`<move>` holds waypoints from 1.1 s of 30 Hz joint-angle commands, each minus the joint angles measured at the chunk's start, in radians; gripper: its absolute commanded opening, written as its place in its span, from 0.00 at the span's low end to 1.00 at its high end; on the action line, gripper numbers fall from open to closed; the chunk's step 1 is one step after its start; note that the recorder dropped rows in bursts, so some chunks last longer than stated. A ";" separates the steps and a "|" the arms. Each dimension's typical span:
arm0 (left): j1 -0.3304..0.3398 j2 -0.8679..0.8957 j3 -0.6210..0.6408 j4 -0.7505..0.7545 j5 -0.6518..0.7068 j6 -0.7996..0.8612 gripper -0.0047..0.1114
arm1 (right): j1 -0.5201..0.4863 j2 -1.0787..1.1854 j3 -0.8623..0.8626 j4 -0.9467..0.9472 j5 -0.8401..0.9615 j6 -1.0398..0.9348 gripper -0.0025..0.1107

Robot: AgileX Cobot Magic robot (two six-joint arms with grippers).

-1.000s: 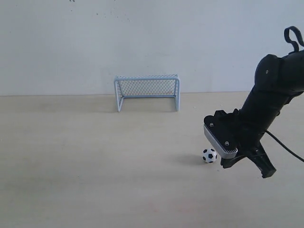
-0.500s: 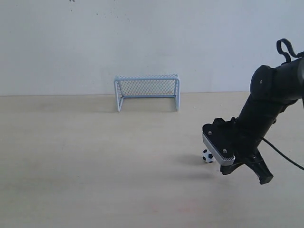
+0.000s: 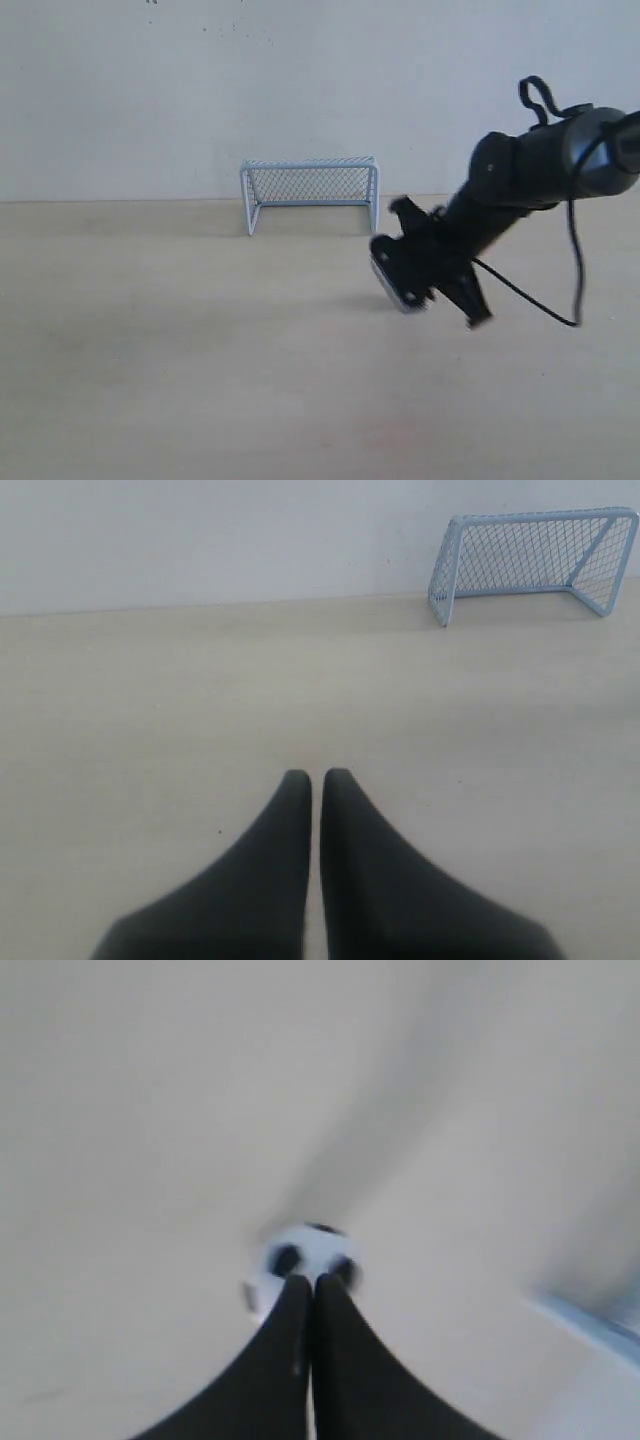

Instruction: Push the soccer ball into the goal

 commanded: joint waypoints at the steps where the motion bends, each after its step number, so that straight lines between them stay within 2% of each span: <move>1: -0.005 -0.003 0.003 0.001 -0.016 0.003 0.08 | 0.085 -0.055 -0.048 0.169 -0.540 0.165 0.02; 11: -0.005 -0.003 0.003 0.001 -0.016 0.003 0.08 | 0.073 -0.118 -0.044 0.149 -0.169 0.155 0.02; 16: -0.005 -0.003 0.003 0.001 -0.016 0.003 0.08 | 0.073 -0.118 -0.021 0.101 -0.057 0.240 0.02; 21: -0.005 -0.003 0.003 0.001 -0.016 0.003 0.08 | 0.073 -0.118 -0.010 -0.160 0.118 0.512 0.02; 25: -0.005 -0.003 0.003 0.001 -0.016 0.003 0.08 | 0.073 -0.118 -0.010 -0.305 0.363 0.678 0.02; 30: -0.005 -0.003 0.003 0.001 -0.016 0.003 0.08 | 0.073 -0.118 -0.010 -0.341 0.702 0.828 0.02; 33: -0.005 -0.003 0.003 0.001 -0.016 0.003 0.08 | 0.073 -0.126 0.003 -0.334 0.715 0.948 0.02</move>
